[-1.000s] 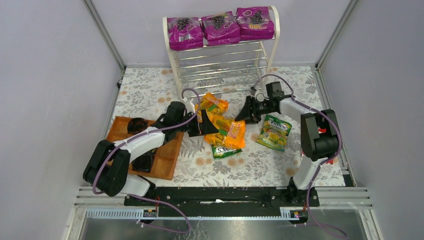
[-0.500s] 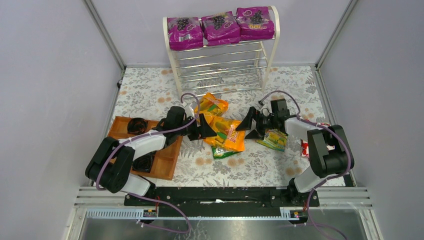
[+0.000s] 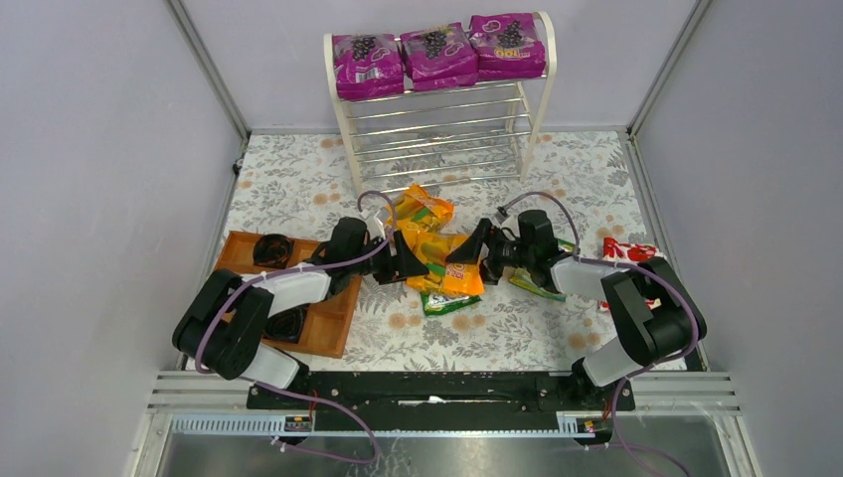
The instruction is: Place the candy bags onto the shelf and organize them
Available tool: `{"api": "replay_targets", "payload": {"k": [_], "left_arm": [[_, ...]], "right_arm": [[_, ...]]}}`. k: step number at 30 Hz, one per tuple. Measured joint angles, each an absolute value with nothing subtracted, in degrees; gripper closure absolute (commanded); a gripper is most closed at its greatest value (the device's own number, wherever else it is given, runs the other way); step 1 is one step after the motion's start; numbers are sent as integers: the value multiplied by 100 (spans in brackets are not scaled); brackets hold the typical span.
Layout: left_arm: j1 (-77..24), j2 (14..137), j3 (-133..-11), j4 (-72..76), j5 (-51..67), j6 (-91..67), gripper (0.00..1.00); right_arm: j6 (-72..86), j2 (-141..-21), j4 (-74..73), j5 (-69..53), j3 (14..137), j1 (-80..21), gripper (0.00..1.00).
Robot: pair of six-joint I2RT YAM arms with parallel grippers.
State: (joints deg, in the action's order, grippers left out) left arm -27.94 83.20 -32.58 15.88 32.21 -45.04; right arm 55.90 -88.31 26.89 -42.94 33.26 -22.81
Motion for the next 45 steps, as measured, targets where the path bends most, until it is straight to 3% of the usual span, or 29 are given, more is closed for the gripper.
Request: {"api": "replay_targets", "payload": {"k": [12, 18, 22, 29, 37, 45], "left_arm": [[-2840, 8449, -3092, 1990, 3286, -4751, 31], [-2882, 8451, -3059, 2073, 3297, -4814, 32], [-2947, 8462, -3059, 2137, 3306, -4880, 31], [-2976, 8350, -3124, 1925, 3256, -4777, 21], [-3035, 7708, -3695, 602, 2902, -4108, 10], [-3037, 6766, -4650, -506, 2329, -3288, 6]], "right_arm": [[5664, -9026, 2788, -3363, 3341, -2692, 13], [5572, -9021, 2696, -3208, 3341, -2786, 31], [5603, -8971, 2685, -3144, 3339, -2821, 37], [6114, -8840, 3129, -3107, 3096, -2829, 42], [7024, -8825, 4062, -3273, 2552, -2659, 47], [7489, -8392, 4213, -3555, 2355, -2121, 49]]}}
